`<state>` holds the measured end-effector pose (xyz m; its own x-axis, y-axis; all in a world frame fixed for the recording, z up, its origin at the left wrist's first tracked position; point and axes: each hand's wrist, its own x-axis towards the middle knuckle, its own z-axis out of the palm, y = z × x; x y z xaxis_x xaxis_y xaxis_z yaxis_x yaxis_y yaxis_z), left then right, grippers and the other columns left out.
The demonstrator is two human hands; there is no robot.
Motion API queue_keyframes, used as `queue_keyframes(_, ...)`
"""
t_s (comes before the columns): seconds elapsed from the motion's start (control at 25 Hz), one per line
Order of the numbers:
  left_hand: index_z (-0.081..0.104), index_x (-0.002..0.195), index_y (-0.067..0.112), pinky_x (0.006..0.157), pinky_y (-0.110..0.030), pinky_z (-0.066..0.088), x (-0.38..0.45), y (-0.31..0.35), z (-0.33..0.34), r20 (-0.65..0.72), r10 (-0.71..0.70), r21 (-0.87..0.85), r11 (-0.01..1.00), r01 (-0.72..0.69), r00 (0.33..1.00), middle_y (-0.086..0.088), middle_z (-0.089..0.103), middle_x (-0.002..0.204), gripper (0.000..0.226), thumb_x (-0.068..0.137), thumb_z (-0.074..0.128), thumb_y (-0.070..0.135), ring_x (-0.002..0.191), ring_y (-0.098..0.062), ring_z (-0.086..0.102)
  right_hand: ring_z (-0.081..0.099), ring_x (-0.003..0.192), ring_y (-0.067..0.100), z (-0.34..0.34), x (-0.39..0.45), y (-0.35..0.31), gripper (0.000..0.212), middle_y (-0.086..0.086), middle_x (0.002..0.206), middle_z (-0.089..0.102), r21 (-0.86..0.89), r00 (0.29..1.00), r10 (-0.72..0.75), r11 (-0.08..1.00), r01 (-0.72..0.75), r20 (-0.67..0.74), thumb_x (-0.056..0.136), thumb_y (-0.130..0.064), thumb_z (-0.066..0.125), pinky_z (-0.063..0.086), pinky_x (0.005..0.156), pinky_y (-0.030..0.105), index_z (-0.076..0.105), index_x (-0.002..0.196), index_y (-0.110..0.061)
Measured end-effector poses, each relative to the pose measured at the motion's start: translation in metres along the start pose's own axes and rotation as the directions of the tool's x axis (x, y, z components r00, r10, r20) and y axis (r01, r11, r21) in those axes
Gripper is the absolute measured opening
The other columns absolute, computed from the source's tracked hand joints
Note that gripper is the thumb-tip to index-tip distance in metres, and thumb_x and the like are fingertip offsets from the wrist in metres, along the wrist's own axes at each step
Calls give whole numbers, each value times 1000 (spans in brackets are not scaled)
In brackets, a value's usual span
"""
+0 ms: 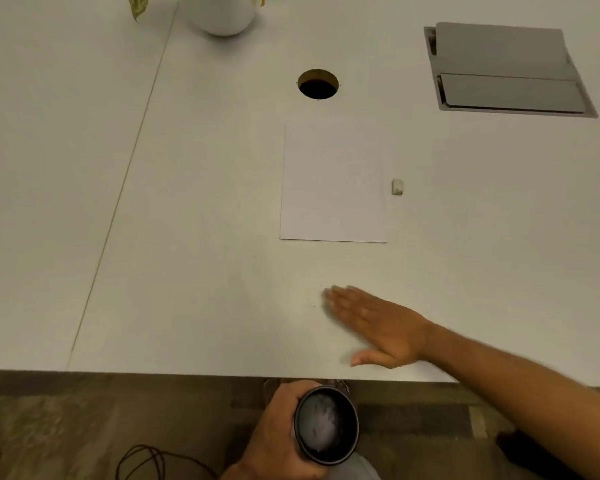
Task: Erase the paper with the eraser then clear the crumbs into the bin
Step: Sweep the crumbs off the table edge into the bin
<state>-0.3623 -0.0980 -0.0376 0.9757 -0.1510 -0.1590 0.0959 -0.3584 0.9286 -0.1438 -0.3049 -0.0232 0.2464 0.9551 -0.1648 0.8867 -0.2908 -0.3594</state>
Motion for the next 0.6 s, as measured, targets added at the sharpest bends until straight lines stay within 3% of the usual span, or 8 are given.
queue_keyframes(0.04, 54, 131, 33, 100, -26, 48, 0, -10, 4, -44, -13, -9, 1000, 12, 999, 19, 58, 128, 84, 59, 96, 35, 120, -11, 59, -4, 148, 30, 3, -5, -1, 91, 18, 161, -5, 38, 989, 142, 989, -141, -44, 95, -56, 43, 14, 117, 52, 5, 151, 4)
queue_keyframes(0.12, 55, 132, 31, 99, -31, 50, -3, -25, 13, -92, -80, 37, 996, 83, 993, 19, 58, 129, 87, 56, 97, 36, 119, -12, 59, -11, 148, 30, 11, -17, -6, 97, 18, 160, -14, 61, 887, 453, 891, -450, -87, 94, -66, 31, 13, 117, 51, -5, 151, 3)
queue_keyframes(0.2, 54, 131, 33, 99, -31, 51, -4, -32, 18, -102, -102, 65, 992, 109, 990, 24, 57, 128, 87, 55, 97, 42, 119, -10, 58, -16, 146, 30, 21, -21, -21, 101, 19, 158, -18, -16, 824, 565, 824, -566, -43, 91, -74, 21, 11, 117, 51, -10, 150, 2)
queue_keyframes(0.32, 53, 127, 39, 95, -33, 53, -3, -41, 25, -124, -178, 26, 983, 183, 976, 26, 57, 124, 87, 52, 96, 43, 118, -5, 58, -17, 146, 31, 27, 1, -47, 103, 21, 158, -17, -4, 874, 485, 874, -485, 15, 90, -75, 24, 6, 118, 50, -8, 151, 2)
queue_keyframes(0.48, 52, 125, 37, 96, -33, 53, 0, -51, 30, -128, -265, 21, 963, 270, 956, 20, 60, 125, 87, 51, 96, 43, 117, -2, 58, -13, 147, 31, 27, 5, -67, 103, 21, 159, -14, -28, 980, 184, 983, -183, 74, 89, -69, 37, 4, 120, 47, -3, 151, 3)
queue_keyframes(0.6, 53, 125, 35, 100, -31, 51, -1, -57, 32, -129, -309, 13, 949, 314, 942, 20, 58, 125, 89, 48, 96, 49, 119, -3, 56, -7, 148, 32, 19, 9, -47, 101, 21, 159, -7, 13, 975, 216, 976, -216, -51, 90, -64, 44, 10, 119, 50, 4, 151, 5)
